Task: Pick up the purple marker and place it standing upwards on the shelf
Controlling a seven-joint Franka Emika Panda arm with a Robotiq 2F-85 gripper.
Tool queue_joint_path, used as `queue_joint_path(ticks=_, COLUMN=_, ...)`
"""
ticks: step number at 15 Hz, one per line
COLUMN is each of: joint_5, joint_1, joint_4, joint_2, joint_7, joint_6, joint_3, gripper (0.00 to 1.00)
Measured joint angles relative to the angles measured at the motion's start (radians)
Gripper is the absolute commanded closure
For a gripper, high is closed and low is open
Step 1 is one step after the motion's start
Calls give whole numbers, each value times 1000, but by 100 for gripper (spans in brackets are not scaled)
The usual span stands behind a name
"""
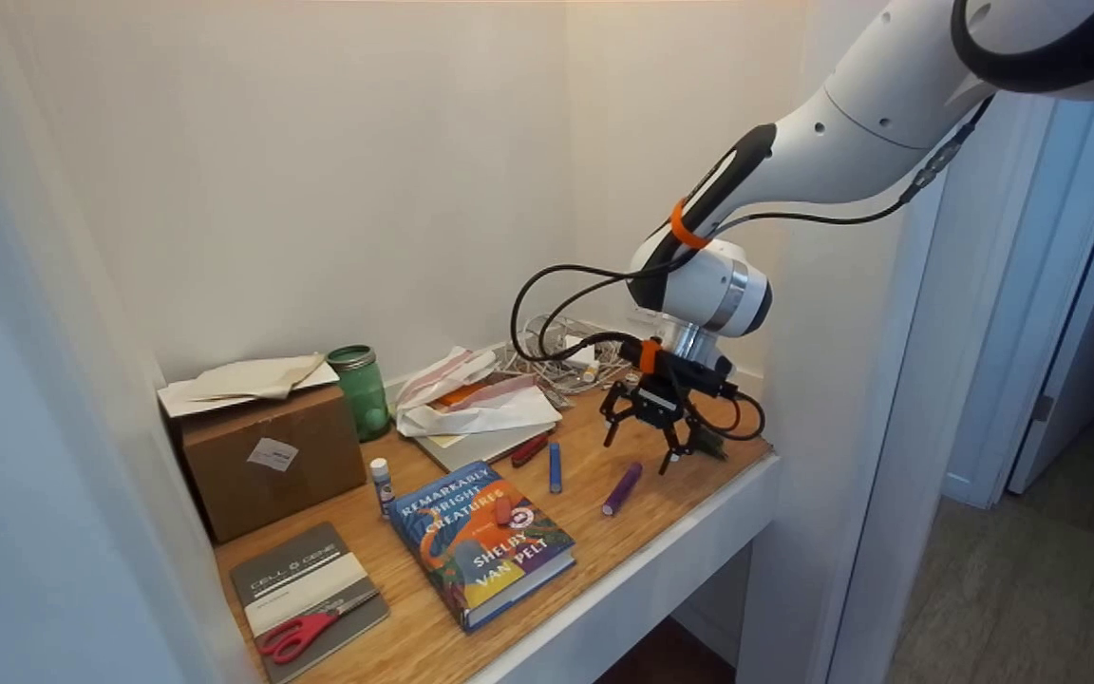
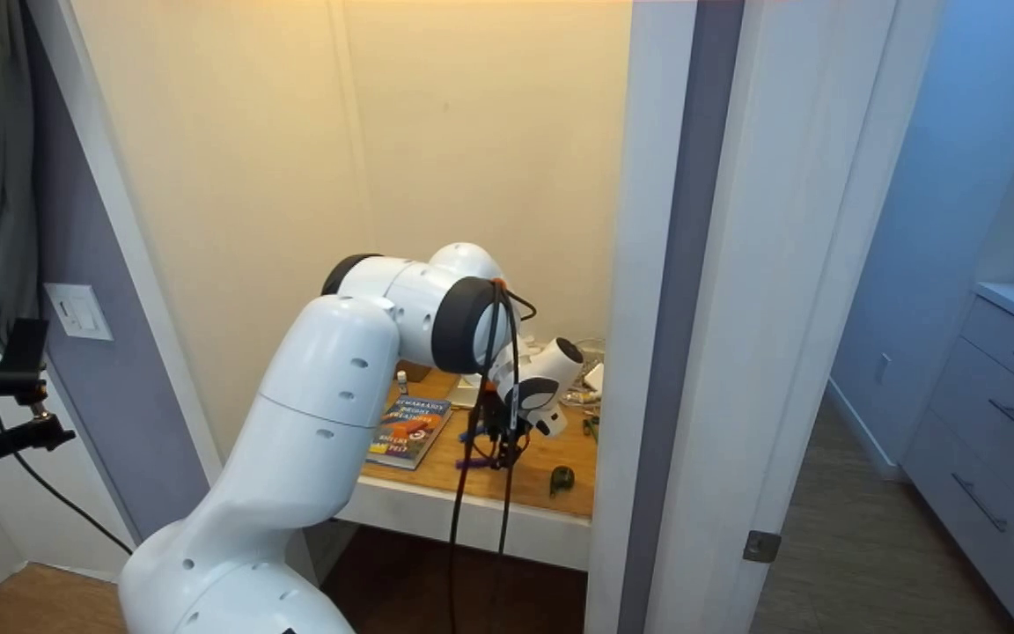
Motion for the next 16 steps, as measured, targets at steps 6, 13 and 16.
queue_joint_path(ticks=6, joint_5=0, joint_1=10, joint_4=1, joint_2=8, joint_7=18, joint_6=-7, joint_3=0, gripper=0)
queue_joint_path(ticks=13, joint_5=0, joint_1=14, joint_4=15, joint_2=30, joint_7=28, joint_6=-7, joint_3=0, gripper=55)
queue_joint_path(ticks=16, joint_5=0, joint_1=15, joint_4=16, joint_2=36, joint_7=37, joint_6=-7, joint_3=-1, gripper=77)
